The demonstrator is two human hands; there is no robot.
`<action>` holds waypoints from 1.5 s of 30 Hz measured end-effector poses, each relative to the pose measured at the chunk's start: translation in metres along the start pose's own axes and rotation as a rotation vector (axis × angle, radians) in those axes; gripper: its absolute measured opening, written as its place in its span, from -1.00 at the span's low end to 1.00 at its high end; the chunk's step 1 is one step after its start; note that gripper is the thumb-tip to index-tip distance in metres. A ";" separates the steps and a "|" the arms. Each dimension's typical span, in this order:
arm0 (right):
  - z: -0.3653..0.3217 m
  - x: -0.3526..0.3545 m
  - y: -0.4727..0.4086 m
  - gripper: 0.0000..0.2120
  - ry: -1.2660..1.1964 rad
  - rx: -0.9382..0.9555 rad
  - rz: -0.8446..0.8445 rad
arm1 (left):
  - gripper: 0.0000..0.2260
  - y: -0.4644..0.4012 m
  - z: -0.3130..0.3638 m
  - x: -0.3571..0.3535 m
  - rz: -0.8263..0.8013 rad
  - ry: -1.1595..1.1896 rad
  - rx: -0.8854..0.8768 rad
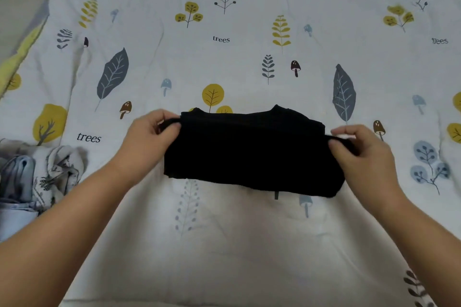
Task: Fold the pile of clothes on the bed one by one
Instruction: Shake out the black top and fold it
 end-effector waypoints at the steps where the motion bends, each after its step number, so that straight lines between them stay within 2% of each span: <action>1: 0.002 -0.006 -0.015 -0.83 0.007 -0.005 0.029 | -0.78 -0.012 0.005 -0.003 0.038 0.039 0.018; 3: 0.007 -0.017 -0.042 -0.92 0.054 -0.029 0.074 | -0.86 -0.033 0.008 -0.008 0.092 0.128 0.102; 5: 0.016 -0.027 -0.056 -0.75 0.127 -0.084 0.077 | -0.91 -0.049 0.005 -0.012 0.171 0.147 0.204; 6: 0.022 -0.030 -0.058 -0.66 0.169 -0.136 0.069 | -0.87 -0.054 0.001 -0.013 0.225 0.101 0.261; 9: 0.036 -0.034 -0.046 -0.49 0.279 -0.320 0.008 | -0.55 -0.054 -0.017 -0.016 0.324 -0.140 0.430; 11: 0.041 -0.037 -0.031 -0.46 0.320 -0.384 -0.061 | -0.45 -0.043 -0.032 -0.024 0.304 -0.258 0.431; 13: 0.044 -0.039 -0.022 -0.52 0.313 -0.421 -0.128 | -0.40 -0.033 -0.042 -0.033 0.245 -0.299 0.373; 16: 0.045 -0.041 -0.018 -0.61 0.274 -0.442 -0.206 | -0.38 -0.028 -0.048 -0.041 0.189 -0.254 0.289; 19: 0.041 -0.045 -0.018 -0.58 0.189 -0.449 -0.176 | -0.39 -0.029 -0.045 -0.044 0.123 -0.169 0.271; 26: 0.013 -0.041 -0.004 -0.84 0.060 -0.299 -0.033 | -0.64 -0.009 -0.034 -0.033 -0.002 0.129 0.274; 29: -0.017 -0.028 0.005 -0.91 0.018 -0.247 -0.036 | -0.66 0.016 -0.022 -0.017 -0.028 0.216 0.248; 39: -0.168 0.026 0.027 -0.83 -0.069 -0.063 -0.095 | -0.58 0.126 0.067 0.070 0.028 0.405 0.138; 45: -0.258 0.051 0.041 -0.84 -0.129 0.007 -0.132 | -0.63 0.197 0.111 0.126 0.089 0.513 0.096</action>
Point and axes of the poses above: each hand's wrist, its own y-axis away from the middle knuckle, its own x-axis out of the back of the hand, z = x × y, the point moved 2 cm from there along -y, towards the middle knuckle, and after that the axes turned 15 degrees about x, right-handed, at the moved point
